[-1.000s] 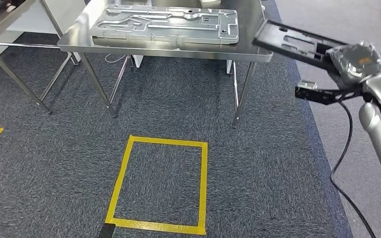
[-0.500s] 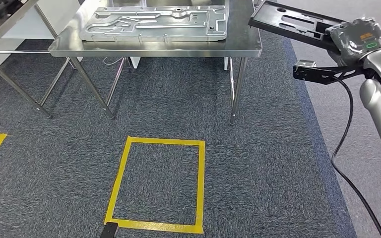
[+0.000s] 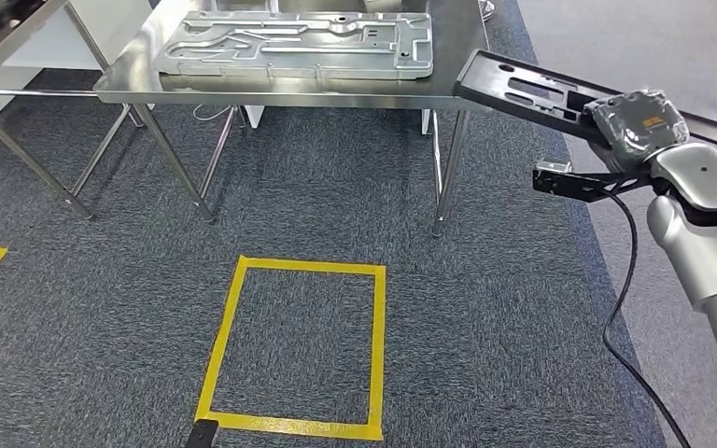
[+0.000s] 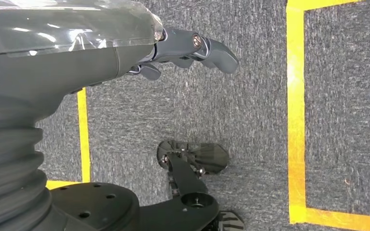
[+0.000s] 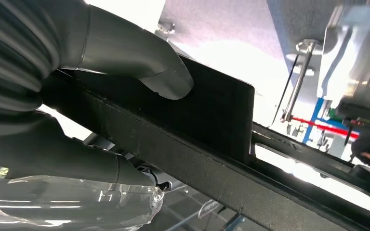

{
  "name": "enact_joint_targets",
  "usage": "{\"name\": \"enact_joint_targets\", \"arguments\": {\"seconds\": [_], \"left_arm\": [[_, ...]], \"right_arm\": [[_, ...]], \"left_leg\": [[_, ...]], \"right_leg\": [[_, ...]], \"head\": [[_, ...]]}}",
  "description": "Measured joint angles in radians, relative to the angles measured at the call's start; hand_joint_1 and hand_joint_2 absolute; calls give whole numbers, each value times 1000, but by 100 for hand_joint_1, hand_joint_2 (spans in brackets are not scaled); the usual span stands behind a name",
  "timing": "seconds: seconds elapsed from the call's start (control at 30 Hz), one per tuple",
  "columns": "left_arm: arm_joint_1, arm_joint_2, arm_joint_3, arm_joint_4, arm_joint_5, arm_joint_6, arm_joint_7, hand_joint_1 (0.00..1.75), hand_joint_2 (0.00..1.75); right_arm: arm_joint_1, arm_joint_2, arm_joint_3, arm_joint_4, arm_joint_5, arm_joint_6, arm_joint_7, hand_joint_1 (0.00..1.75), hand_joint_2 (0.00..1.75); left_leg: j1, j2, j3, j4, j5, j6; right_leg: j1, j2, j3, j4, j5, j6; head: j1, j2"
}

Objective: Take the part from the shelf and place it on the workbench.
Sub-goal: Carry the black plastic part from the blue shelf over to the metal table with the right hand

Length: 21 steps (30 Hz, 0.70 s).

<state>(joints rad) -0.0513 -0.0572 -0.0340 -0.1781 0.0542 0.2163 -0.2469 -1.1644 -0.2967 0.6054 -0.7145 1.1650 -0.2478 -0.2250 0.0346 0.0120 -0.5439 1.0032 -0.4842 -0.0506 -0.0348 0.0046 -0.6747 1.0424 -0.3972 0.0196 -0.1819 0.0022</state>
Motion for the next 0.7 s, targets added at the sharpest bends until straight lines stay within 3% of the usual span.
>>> {"name": "enact_joint_targets", "arguments": {"seconds": [0.3, 0.47, 0.57, 0.63, 0.7], "left_arm": [[1, 0, 3, 0, 2, 4, 2, 0, 175], [10, 1, 6, 0, -10, 9, 36, 0, 175], [15, 1, 5, 0, -21, 18, 55, 0, 175], [16, 1, 5, 0, -21, 23, 63, 0, 175], [17, 1, 5, 0, -24, 30, 75, 0, 175]], "right_arm": [[24, -6, 0, -8, -10, -10, -17, 175, 175], [45, -6, 0, -8, -23, -47, -37, 175, 175], [59, -6, 2, -6, -24, -67, -39, 175, 175], [62, -6, 3, -4, -24, -71, -39, 175, 175], [60, -6, 4, -3, -25, -75, -39, 175, 175]], "left_leg": [[-1, 0, -4, 6, -4, 5], [-3, 1, -12, 19, -13, 24], [-7, 1, -16, 17, -13, 37], [-5, 1, -2, -3, -12, 53], [-1, 1, 22, -19, -13, 65]], "right_leg": [[-3, 0, 0, -2, 1, 2], [-9, 0, 1, -4, 2, 12], [-10, 0, 4, -5, 13, 26], [-10, -3, 3, 5, 26, 39], [-10, -5, -24, 48, 11, 42]], "head": [[0, 0], [0, 0], [0, 0], [0, 0], [0, 0]]}}
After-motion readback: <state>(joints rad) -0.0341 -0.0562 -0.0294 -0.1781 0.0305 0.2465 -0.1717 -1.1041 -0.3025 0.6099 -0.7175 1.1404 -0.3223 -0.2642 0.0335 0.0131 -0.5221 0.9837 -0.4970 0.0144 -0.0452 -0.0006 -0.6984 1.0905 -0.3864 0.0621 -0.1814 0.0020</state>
